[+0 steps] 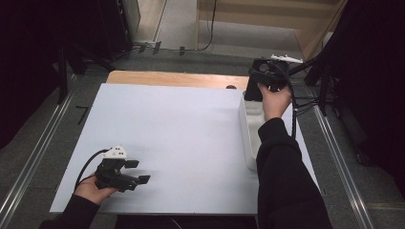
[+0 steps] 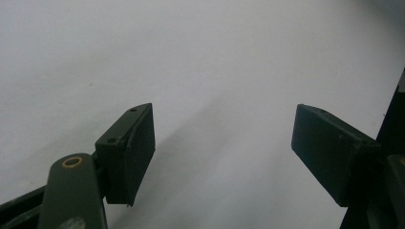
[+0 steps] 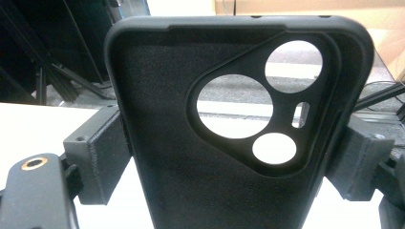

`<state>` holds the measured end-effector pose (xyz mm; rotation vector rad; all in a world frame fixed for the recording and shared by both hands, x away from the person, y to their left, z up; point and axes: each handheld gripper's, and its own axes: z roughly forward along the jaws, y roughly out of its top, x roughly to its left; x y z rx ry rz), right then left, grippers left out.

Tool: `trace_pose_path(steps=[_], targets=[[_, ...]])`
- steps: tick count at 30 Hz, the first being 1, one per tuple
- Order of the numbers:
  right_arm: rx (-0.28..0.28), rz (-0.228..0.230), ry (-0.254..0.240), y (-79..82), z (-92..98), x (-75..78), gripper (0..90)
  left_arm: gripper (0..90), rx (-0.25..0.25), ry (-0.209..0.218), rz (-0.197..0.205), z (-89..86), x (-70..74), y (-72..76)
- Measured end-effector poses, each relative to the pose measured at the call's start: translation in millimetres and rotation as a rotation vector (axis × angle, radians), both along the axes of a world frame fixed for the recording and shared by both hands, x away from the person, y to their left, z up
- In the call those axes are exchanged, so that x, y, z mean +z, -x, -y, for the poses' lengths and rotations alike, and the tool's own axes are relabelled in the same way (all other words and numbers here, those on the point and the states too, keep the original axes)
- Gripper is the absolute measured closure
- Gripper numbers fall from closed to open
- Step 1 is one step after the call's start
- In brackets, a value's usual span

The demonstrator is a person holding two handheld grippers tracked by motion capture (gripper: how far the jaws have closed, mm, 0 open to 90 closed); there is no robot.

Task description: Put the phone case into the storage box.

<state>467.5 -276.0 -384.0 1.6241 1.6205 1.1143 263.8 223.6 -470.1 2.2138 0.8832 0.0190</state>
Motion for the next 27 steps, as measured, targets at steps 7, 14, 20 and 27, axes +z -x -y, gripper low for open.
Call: trace_pose_path(steps=[7, 14, 20, 27], targets=[[0.008, -0.008, -0.003, -1.3, -3.7, -2.8, 12.6, 23.0, -0.001, 0.000, -0.001, -0.7, 0.4, 0.0], [0.012, -0.013, 0.012, -2.2, -6.1, -6.5, 12.6, 23.0, 0.001, 0.003, -0.001, -0.5, 0.4, 0.0], [0.008, -0.009, -0.007, 0.2, -4.3, -14.0, 12.6, 23.0, 0.003, -0.001, 0.001, -1.1, 0.5, -0.1], [0.005, -0.019, -0.021, 1.4, -1.6, -21.3, 12.5, 23.0, 0.006, -0.002, 0.000, -0.3, 0.1, 0.3]])
